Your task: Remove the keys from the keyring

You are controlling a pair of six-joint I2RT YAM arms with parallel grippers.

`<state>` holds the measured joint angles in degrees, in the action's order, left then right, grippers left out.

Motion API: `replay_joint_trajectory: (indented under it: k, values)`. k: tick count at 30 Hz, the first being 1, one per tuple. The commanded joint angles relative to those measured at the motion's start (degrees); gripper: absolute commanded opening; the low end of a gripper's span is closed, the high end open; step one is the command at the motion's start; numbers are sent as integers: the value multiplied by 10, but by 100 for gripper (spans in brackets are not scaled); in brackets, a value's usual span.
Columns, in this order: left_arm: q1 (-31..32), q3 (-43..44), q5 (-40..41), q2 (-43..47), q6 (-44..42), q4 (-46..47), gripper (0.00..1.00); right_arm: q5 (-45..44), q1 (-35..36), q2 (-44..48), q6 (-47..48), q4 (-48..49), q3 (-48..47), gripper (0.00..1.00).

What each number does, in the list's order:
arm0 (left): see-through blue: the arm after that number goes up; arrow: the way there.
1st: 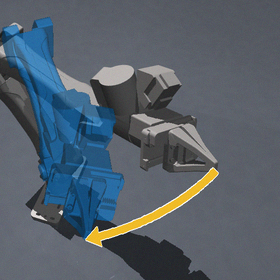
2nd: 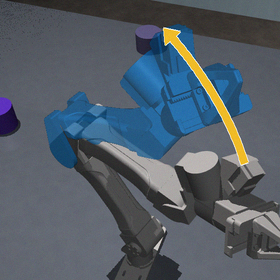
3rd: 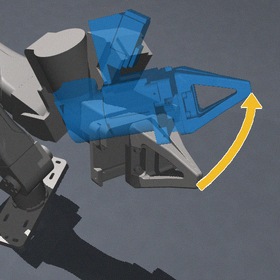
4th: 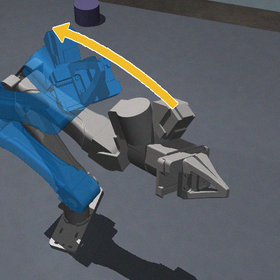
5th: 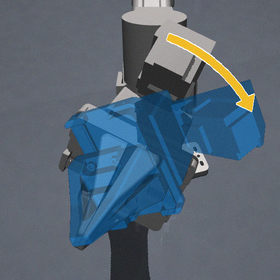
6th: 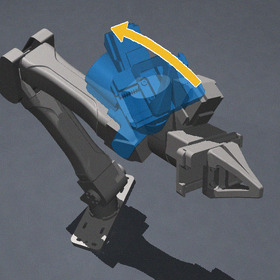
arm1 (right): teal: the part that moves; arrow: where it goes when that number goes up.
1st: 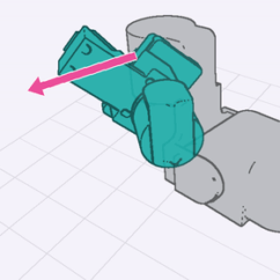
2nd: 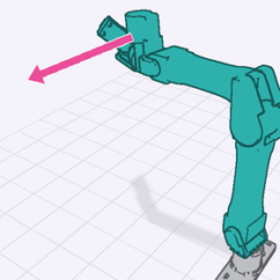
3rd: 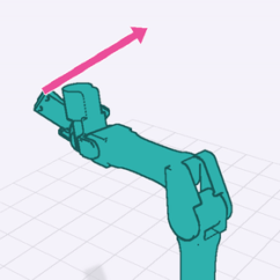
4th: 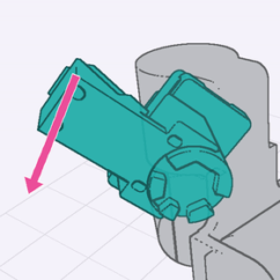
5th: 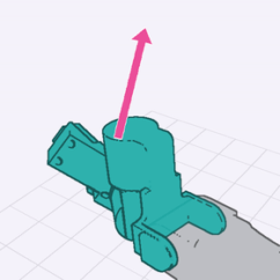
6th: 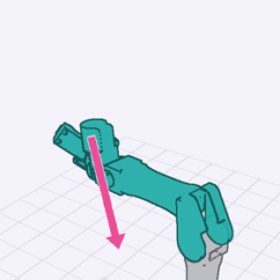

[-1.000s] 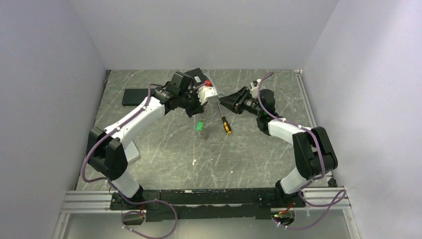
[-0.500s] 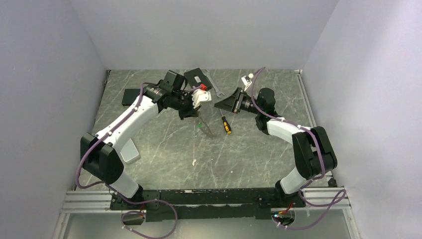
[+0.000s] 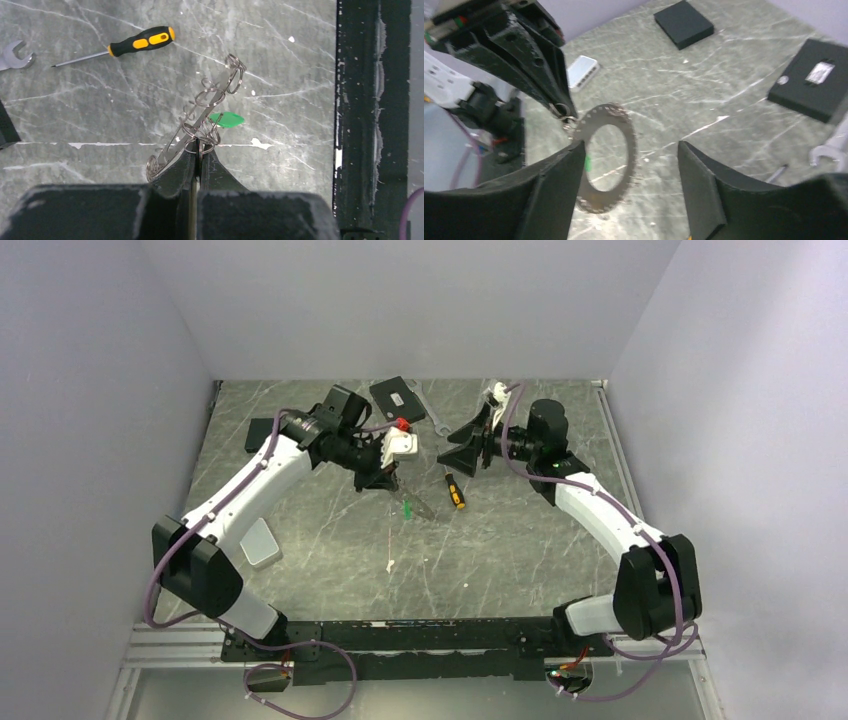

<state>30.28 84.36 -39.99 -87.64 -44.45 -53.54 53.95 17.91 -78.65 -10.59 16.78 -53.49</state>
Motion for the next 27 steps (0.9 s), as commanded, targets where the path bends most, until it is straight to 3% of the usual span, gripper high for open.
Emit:
replay_joint_trajectory:
  k: [1,3,9,12,15,20,27]
  values:
    - [-1,11,-57,28,-28,-28,0,-42,-6,25,146,-63,-43,81]
    - [-1,10,-57,29,-31,-31,0,-61,-16,19,133,-54,-59,98]
    - [-1,15,-55,33,-53,-48,0,20,-37,-16,172,-98,-125,100]
    - [-1,17,-51,34,-69,-56,0,81,-32,-1,161,-45,-96,100]
    - [-2,17,-46,36,-81,-60,0,95,-17,9,163,-39,-80,96]
    - [-1,12,-18,37,-81,-77,0,61,29,15,252,-124,-77,86]
    - [-1,-30,5,91,-118,-55,0,79,62,17,273,-102,-39,77]
